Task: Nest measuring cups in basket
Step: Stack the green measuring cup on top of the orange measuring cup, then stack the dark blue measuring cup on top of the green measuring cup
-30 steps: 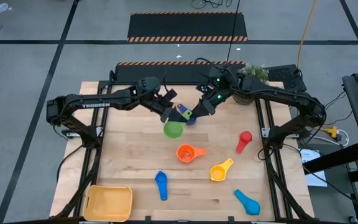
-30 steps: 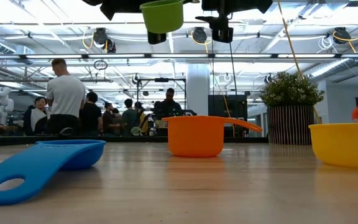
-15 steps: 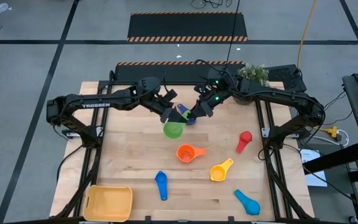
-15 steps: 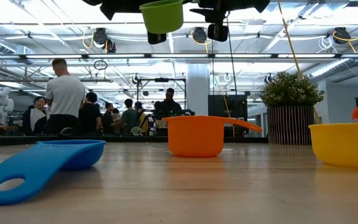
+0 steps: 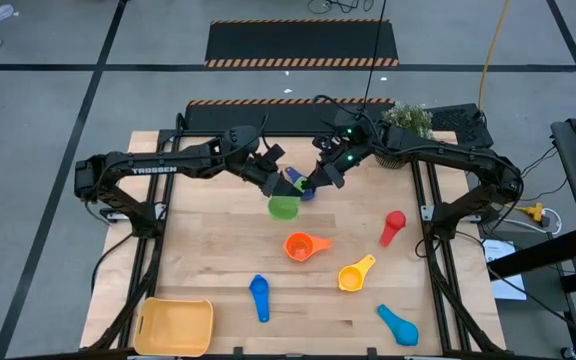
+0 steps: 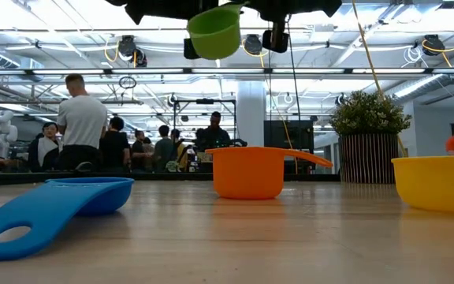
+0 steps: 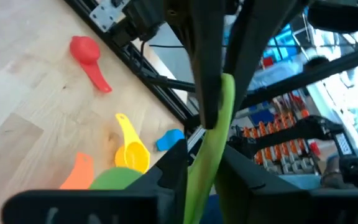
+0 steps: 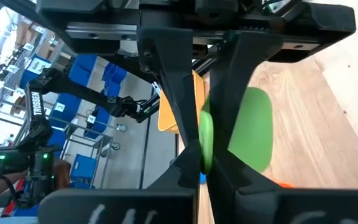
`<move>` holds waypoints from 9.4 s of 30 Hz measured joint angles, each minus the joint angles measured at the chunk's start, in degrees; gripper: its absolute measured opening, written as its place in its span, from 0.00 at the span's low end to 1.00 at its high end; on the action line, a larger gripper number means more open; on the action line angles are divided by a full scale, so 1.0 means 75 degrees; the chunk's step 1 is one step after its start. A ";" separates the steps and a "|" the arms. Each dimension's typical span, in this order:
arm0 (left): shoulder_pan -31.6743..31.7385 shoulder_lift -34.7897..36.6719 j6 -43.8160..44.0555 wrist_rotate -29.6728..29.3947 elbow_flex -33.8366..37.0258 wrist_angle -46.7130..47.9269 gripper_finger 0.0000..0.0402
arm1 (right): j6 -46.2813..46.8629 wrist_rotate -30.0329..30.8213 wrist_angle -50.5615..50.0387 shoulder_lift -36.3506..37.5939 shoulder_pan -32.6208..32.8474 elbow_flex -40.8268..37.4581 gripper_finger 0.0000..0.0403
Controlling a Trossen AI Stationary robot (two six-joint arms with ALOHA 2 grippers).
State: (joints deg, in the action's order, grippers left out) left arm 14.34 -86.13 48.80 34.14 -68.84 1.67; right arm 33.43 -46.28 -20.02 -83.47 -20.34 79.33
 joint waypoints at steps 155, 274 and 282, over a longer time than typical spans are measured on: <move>-0.3117 0.2873 -0.0345 -0.6975 0.0006 0.4441 0.47 | 0.9227 1.0718 0.7031 -0.0398 0.5873 -0.6365 0.31; -0.1661 0.2871 0.2957 -0.7421 0.1515 0.6544 0.47 | -0.1144 0.1553 -0.1137 -0.3863 -0.1865 0.1107 0.61; -0.1407 0.2869 0.2971 -0.7359 0.1515 0.6211 0.47 | -0.1435 0.1539 -0.1129 -0.3860 -0.2194 0.1105 0.66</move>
State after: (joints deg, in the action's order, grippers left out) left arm 3.79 -64.61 71.09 -21.05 -57.47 48.25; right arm 22.66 -34.74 -28.49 -112.42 -36.80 87.61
